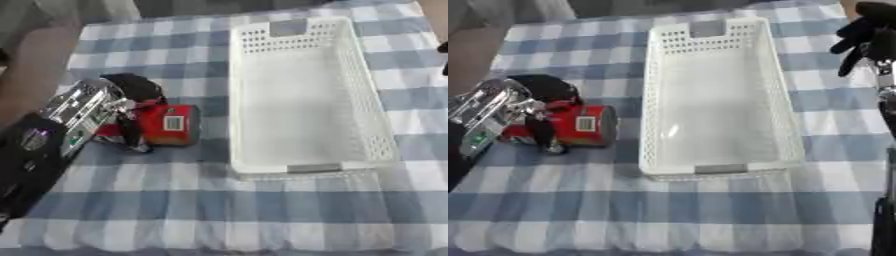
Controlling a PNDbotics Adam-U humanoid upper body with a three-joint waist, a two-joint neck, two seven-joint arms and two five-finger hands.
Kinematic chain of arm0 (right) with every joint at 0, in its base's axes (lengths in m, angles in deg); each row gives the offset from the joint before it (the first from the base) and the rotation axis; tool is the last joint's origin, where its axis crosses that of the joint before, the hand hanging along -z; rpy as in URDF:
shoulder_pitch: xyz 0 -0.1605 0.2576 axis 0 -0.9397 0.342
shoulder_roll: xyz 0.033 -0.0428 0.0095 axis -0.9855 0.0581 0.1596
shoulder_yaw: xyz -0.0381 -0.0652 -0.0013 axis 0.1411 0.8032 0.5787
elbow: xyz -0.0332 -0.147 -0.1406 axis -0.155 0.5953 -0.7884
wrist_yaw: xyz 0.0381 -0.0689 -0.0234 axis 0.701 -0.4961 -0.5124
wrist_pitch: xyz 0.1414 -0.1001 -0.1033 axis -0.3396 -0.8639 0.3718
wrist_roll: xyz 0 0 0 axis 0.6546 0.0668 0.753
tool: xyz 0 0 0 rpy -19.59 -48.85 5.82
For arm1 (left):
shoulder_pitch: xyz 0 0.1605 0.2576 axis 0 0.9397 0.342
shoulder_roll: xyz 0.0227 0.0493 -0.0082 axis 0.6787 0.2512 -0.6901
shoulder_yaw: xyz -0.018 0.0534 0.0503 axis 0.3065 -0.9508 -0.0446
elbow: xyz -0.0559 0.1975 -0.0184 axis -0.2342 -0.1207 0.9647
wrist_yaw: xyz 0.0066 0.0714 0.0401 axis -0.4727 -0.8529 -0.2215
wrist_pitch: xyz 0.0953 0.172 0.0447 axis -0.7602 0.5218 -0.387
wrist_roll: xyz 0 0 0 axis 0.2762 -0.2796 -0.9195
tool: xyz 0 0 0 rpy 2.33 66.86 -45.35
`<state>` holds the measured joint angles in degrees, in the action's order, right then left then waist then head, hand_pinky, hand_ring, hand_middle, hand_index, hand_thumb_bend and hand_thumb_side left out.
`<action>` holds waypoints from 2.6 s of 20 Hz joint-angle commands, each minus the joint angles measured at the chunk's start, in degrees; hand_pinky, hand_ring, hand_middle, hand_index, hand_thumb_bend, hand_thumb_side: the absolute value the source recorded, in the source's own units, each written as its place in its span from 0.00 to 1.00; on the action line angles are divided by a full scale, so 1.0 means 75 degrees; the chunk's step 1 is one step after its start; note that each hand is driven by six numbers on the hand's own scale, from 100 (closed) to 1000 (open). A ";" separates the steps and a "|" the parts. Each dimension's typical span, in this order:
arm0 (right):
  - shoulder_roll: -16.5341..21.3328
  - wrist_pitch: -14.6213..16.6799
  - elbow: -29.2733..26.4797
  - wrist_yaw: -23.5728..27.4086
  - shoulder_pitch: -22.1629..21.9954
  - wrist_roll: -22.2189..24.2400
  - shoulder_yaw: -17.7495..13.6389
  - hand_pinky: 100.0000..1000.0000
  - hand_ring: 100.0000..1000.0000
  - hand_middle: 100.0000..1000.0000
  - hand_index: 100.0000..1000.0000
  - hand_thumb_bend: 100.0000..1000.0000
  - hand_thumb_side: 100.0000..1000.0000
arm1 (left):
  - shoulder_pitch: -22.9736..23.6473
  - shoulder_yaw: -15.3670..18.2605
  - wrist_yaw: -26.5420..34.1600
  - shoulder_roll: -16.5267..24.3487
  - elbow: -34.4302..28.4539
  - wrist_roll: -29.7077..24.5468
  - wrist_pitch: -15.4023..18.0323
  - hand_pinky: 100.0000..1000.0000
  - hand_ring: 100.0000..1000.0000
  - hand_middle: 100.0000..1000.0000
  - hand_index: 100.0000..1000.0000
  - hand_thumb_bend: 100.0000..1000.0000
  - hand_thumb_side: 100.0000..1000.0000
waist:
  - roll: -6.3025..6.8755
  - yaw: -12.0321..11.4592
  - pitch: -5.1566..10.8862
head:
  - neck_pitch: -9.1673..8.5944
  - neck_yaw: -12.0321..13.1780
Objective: Pick up objects on the table and place them in the box.
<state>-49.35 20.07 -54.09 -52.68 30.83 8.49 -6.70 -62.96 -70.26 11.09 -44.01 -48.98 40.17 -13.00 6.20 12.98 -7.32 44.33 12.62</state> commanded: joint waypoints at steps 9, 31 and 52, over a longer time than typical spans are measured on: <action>0.0018 0.0003 -0.0101 0.0004 0.0061 0.0023 -0.0001 0.28 0.50 0.56 0.80 0.00 0.77 | -0.0036 0.0093 -0.0279 0.0094 -0.0099 0.1966 -0.0241 0.00 0.01 0.08 0.16 0.45 0.13 | -0.0014 -0.0002 0.0110 | -0.0028 -0.0035; 0.0055 -0.0019 -0.0057 -0.0022 -0.0064 0.0138 0.0019 0.28 0.50 0.56 0.80 0.00 0.77 | -0.0600 0.0316 -0.0345 0.0696 -0.1638 0.2375 -0.0070 0.00 0.09 0.16 0.26 0.52 0.10 | 0.0091 -0.0042 0.0202 | -0.0028 -0.0129; -0.0126 -0.0112 -0.0128 0.0051 -0.0151 0.0193 0.0104 0.28 0.51 0.57 0.80 0.00 0.77 | -0.2551 -0.0188 0.0375 0.0953 -0.2380 0.1690 0.0613 0.00 0.11 0.18 0.28 0.67 0.07 | 0.0080 0.0218 0.0486 | -0.0028 -0.0049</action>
<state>-50.02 19.38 -54.08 -52.63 29.24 9.90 -6.14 -80.91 -71.86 13.31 -37.63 -66.15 53.16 -8.82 7.00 14.76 -4.57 44.33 12.11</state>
